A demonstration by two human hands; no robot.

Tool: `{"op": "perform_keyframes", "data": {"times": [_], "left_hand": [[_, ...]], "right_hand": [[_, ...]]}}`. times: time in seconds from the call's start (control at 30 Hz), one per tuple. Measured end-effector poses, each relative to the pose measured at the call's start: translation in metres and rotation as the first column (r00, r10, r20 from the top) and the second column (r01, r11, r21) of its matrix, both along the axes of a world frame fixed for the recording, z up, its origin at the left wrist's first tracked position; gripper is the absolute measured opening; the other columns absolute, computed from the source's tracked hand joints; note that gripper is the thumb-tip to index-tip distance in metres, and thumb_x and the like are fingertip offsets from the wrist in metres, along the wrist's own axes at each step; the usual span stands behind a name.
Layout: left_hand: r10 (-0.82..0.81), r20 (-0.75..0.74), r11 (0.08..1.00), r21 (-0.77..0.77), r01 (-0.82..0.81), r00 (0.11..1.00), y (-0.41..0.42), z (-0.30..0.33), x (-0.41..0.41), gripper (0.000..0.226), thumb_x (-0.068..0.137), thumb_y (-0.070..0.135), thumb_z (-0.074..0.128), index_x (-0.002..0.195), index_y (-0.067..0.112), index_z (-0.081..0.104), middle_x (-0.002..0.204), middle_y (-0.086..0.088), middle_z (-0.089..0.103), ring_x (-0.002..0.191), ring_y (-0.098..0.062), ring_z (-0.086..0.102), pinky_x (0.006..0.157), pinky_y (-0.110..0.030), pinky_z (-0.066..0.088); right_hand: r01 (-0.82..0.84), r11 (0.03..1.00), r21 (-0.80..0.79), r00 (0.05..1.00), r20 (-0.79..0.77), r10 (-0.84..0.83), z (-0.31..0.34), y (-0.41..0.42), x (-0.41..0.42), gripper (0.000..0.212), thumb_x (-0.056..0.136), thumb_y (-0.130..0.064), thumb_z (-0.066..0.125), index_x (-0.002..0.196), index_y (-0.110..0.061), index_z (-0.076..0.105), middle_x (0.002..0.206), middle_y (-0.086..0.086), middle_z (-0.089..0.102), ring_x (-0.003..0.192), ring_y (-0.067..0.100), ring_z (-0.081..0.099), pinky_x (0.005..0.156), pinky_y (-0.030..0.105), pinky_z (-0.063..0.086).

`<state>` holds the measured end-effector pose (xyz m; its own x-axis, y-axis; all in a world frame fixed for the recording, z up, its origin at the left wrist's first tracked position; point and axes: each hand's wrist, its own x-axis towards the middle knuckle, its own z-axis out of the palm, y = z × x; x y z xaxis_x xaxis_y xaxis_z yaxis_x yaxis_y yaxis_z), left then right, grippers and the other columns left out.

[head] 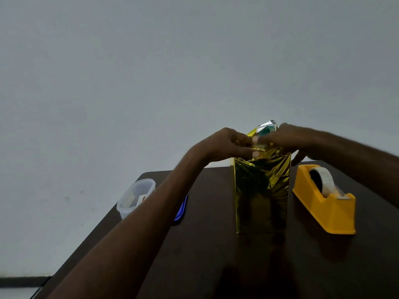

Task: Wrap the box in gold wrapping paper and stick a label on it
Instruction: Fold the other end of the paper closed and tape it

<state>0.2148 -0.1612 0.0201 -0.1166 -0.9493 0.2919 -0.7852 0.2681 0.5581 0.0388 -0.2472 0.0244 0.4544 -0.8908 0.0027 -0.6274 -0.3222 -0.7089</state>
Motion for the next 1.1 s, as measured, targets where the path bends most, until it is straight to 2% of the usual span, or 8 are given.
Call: {"op": "perform_keyframes", "data": {"times": [0.2, 0.33, 0.43, 0.57, 0.7, 0.83, 0.97, 1.1], "left_hand": [[-0.019, -0.005, 1.000, -0.001, 0.019, 1.000, -0.002, -0.001, 0.000, 0.038, 0.085, 0.030, 0.073, 0.122, 0.021, 0.069, 0.095, 0.019, 0.061, 0.089, 0.006, 0.057, 0.078, -0.014, 0.044], [-0.006, -0.033, 1.000, -0.008, 0.006, 0.999, -0.003, -0.002, 0.002, 0.035, 0.088, 0.023, 0.072, 0.122, 0.018, 0.069, 0.096, 0.013, 0.063, 0.084, 0.006, 0.060, 0.074, -0.007, 0.046], [-0.018, -0.054, 1.000, -0.002, 0.018, 0.998, -0.001, -0.001, 0.002, 0.033, 0.085, 0.024, 0.074, 0.118, 0.017, 0.071, 0.094, 0.012, 0.066, 0.080, 0.012, 0.061, 0.070, -0.002, 0.045], [-0.003, -0.062, 1.000, 0.007, 0.003, 0.998, -0.001, -0.001, 0.002, 0.031, 0.084, 0.028, 0.075, 0.114, 0.019, 0.072, 0.103, 0.006, 0.070, 0.089, 0.004, 0.062, 0.075, -0.010, 0.043], [0.024, -0.038, 1.000, 0.011, -0.023, 0.999, -0.002, -0.001, 0.001, 0.038, 0.084, 0.034, 0.074, 0.121, 0.025, 0.069, 0.112, 0.006, 0.067, 0.104, -0.005, 0.058, 0.080, -0.016, 0.041], [0.037, -0.037, 0.999, 0.028, -0.036, 0.999, -0.001, 0.001, -0.001, 0.041, 0.085, 0.033, 0.074, 0.123, 0.022, 0.068, 0.112, 0.006, 0.064, 0.106, -0.008, 0.057, 0.082, -0.019, 0.042], [0.030, -0.048, 0.999, 0.027, -0.029, 0.998, 0.000, 0.000, 0.001, 0.042, 0.084, 0.032, 0.074, 0.124, 0.020, 0.068, 0.116, 0.003, 0.066, 0.109, -0.010, 0.059, 0.084, -0.020, 0.044], [0.021, -0.025, 0.999, 0.025, -0.021, 0.999, -0.002, 0.000, 0.000, 0.043, 0.085, 0.032, 0.073, 0.126, 0.021, 0.067, 0.118, 0.004, 0.066, 0.108, -0.009, 0.058, 0.081, -0.015, 0.045]], "right_hand": [[0.061, 0.996, 0.059, 0.987, 0.145, -0.069, -0.012, -0.002, 0.007, 0.061, 0.086, -0.042, 0.069, 0.127, -0.002, 0.050, 0.094, 0.010, 0.058, 0.084, 0.023, 0.057, 0.062, 0.030, 0.045], [0.117, 0.992, 0.052, 0.957, 0.261, -0.126, -0.018, -0.006, 0.006, 0.049, 0.083, -0.036, 0.068, 0.115, -0.002, 0.057, 0.103, 0.015, 0.065, 0.096, 0.029, 0.063, 0.078, 0.038, 0.052], [0.028, 0.996, 0.086, 0.957, 0.286, -0.052, -0.017, -0.002, 0.007, 0.042, 0.089, -0.042, 0.062, 0.113, -0.007, 0.057, 0.101, 0.010, 0.064, 0.091, 0.024, 0.060, 0.075, 0.036, 0.047], [0.089, 0.995, -0.035, 0.986, 0.143, -0.084, -0.018, -0.001, 0.013, 0.065, 0.083, -0.054, 0.068, 0.122, -0.004, 0.053, 0.116, 0.015, 0.059, 0.105, 0.029, 0.057, 0.085, 0.039, 0.050], [0.118, 0.992, -0.035, 0.985, 0.135, -0.112, -0.019, -0.005, 0.014, 0.059, 0.081, -0.051, 0.072, 0.111, -0.002, 0.059, 0.101, 0.014, 0.062, 0.090, 0.026, 0.060, 0.062, 0.030, 0.045], [0.134, 0.991, -0.012, 0.973, 0.191, -0.129, -0.021, -0.009, 0.011, 0.052, 0.085, -0.042, 0.070, 0.116, -0.003, 0.058, 0.110, 0.018, 0.064, 0.098, 0.032, 0.063, 0.076, 0.037, 0.053], [0.033, 0.992, 0.119, 0.976, 0.210, -0.057, -0.015, -0.003, 0.003, 0.058, 0.091, -0.049, 0.061, 0.128, -0.006, 0.050, 0.112, 0.018, 0.064, 0.092, 0.031, 0.063, 0.058, 0.033, 0.050], [0.016, 0.996, 0.092, 0.987, 0.156, -0.031, -0.012, 0.002, 0.000, 0.051, 0.091, -0.040, 0.064, 0.124, -0.003, 0.052, 0.098, 0.016, 0.066, 0.079, 0.027, 0.065, 0.054, 0.031, 0.051]]}}
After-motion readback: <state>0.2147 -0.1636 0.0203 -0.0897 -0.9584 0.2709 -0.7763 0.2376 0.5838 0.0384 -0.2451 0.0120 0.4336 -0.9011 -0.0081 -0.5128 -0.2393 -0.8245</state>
